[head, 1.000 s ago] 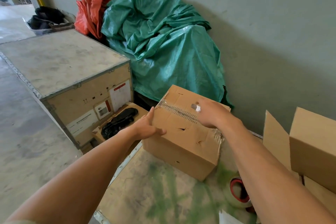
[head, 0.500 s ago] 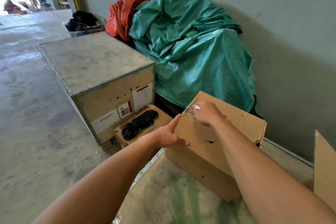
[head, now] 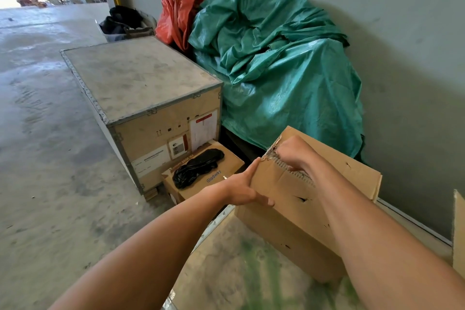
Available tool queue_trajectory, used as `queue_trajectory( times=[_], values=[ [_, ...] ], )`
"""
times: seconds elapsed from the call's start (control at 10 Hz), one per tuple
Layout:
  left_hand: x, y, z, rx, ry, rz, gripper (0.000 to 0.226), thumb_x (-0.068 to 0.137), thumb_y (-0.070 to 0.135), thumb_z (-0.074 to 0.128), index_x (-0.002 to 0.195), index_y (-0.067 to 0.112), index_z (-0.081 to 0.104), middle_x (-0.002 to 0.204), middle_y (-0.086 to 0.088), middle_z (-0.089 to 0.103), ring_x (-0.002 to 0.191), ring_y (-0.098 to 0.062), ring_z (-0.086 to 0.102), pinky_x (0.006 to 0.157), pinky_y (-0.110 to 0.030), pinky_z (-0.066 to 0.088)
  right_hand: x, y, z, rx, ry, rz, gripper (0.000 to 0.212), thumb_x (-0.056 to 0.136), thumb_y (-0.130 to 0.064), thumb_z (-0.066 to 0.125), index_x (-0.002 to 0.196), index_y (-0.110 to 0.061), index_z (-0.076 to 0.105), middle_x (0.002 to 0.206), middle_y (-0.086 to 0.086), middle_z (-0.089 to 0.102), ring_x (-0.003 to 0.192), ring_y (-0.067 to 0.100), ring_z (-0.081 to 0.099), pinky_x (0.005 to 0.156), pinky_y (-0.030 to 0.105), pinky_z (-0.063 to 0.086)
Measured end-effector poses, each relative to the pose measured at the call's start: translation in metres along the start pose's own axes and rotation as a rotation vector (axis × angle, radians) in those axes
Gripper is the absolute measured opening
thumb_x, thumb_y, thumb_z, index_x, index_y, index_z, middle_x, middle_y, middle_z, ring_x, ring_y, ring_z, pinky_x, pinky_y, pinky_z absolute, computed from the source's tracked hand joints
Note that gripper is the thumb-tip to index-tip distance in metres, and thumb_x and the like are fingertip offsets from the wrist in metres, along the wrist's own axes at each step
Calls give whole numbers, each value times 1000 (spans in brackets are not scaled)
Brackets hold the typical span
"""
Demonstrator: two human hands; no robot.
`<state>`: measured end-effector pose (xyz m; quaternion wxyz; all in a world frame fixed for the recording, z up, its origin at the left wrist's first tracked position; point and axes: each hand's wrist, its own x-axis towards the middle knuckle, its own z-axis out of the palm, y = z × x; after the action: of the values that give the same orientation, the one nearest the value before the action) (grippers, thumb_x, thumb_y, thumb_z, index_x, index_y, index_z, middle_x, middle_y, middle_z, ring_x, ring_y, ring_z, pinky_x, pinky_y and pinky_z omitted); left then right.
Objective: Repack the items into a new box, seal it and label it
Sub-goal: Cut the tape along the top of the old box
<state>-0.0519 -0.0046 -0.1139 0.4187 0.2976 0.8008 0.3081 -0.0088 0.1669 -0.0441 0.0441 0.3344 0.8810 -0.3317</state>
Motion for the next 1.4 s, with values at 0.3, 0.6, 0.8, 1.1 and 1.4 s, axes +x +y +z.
queue_trajectory(
  times=[0.3,0.6,0.8,1.1,1.4],
  values=[
    [-1,1,-1,-19,-6,2,122,80,48,81,156,49,-13,154,-6,43,136,-28,46,113,-38,36,2,2,13,-19,-46,-17,19,97,-8,48,81,-8,59,75,9,56,61,20,52,56,29,48],
    [0,3,0,-18,0,-6,123,79,48,83,156,50,-12,153,-6,43,136,-29,47,112,-38,37,-5,23,18,13,-90,-103,30,99,-14,45,99,11,62,76,12,46,64,24,45,53,32,38],
    [1,2,-1,3,2,-10,125,75,52,84,154,55,-12,152,-7,44,135,-29,47,116,-44,36,-7,25,17,28,-89,-106,35,99,-15,48,123,7,62,104,23,69,92,38,66,68,36,53],
    [2,16,4,183,66,15,123,79,56,74,157,40,-20,156,-7,30,138,-33,41,116,-47,35,-11,50,-35,-209,-56,-179,49,100,-7,51,140,-34,59,121,8,60,79,25,70,66,39,56],
    [-1,16,10,393,108,86,108,81,75,60,157,47,-11,147,-8,32,128,-35,47,106,-45,43,4,45,-29,-457,-110,-224,57,102,-7,47,144,-45,52,154,8,48,62,15,57,50,29,49]
  ],
)
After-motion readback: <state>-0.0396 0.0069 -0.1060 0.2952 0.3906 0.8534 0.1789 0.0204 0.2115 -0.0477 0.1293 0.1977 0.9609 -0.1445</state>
